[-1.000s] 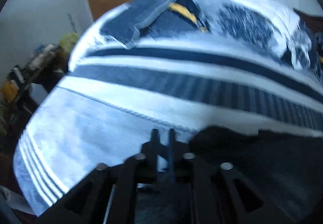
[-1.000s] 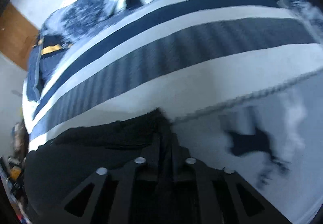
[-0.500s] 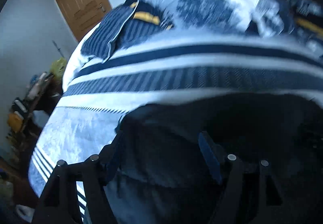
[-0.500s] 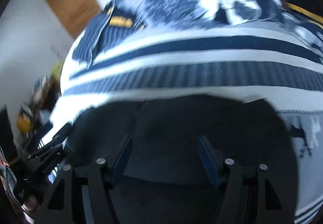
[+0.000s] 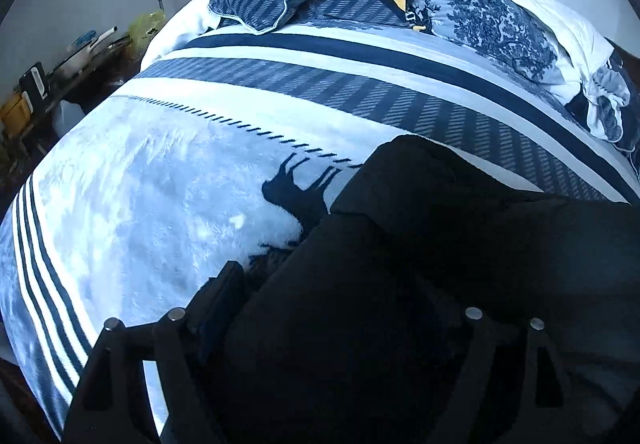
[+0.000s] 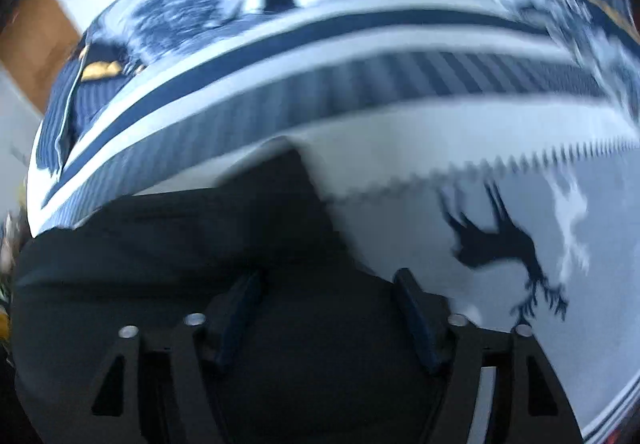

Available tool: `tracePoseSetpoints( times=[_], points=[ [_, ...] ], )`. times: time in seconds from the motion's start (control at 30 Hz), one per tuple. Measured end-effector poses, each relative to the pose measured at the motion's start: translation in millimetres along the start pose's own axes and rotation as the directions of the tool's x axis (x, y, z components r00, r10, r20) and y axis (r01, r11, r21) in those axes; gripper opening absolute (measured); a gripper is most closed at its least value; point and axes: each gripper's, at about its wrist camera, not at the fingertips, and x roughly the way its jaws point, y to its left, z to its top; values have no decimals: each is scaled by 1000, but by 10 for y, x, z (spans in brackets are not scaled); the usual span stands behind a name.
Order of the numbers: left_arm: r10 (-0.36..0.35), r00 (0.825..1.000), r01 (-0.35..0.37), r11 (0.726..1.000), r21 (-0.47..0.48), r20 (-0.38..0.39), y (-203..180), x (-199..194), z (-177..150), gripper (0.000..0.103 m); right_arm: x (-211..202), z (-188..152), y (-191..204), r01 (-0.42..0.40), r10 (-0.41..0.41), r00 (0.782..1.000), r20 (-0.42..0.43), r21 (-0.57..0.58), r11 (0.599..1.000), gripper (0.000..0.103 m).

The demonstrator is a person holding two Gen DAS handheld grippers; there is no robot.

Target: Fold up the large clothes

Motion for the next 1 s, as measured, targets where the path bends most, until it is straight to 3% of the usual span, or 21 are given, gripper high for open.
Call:
tracePoseSetpoints(
  times=[0.13,0.23,0.33,0.4,0.47,0.57,0.7,0.77,0.83,0.87,0.93,1.0],
  points=[
    [12,1000,-12,1000,7,7,-30,64,-6,85,-27,-99,63,37,-34,998,51,-58,998,76],
    [2,999,-2,1000,-4,-38,37,67,-11,87,-10,-106,111,48,-45,998,52,-55,997,76],
    [-54,997,52,998,-30,-58,254,-232,-33,87,-153,-31,197,114,-114,993,24,-34,993,76],
    [-99,995,99,994,-45,17,461,-659,-139,87,-591,-129,230,2,-1,996,90,-17,1000,75],
    [-109,991,111,994,-25,82,652,-1019,-320,87,-1068,-356,259,-107,112,982,155,-42,993,76],
    [-108,992,109,994,-17,64,899,-1223,-611,87,-1251,-732,123,-115,120,987,110,-51,992,79],
    [-120,992,118,992,-43,-43,1199,-1147,-1071,86,-1225,-1285,-288,-89,88,994,64,14,996,79],
    [-184,982,180,978,-106,-35,1303,-1206,-1096,86,-1232,-1417,-491,-114,112,993,35,84,990,78],
    [-176,984,174,975,-137,-2,1370,-1261,-1094,86,-1297,-1479,-604,-167,163,986,35,135,977,77],
    [-172,985,169,976,-136,-7,1367,-1248,-1105,84,-1289,-1494,-621,-143,141,990,17,131,981,77],
    [-222,973,215,969,-119,-55,1300,-1174,-1149,66,-1197,-1561,-654,-161,168,985,-41,132,978,70],
    [-221,970,214,974,-68,-102,1191,-1113,-1197,36,-1113,-1577,-653,-177,190,978,-85,145,974,51]
  ],
)
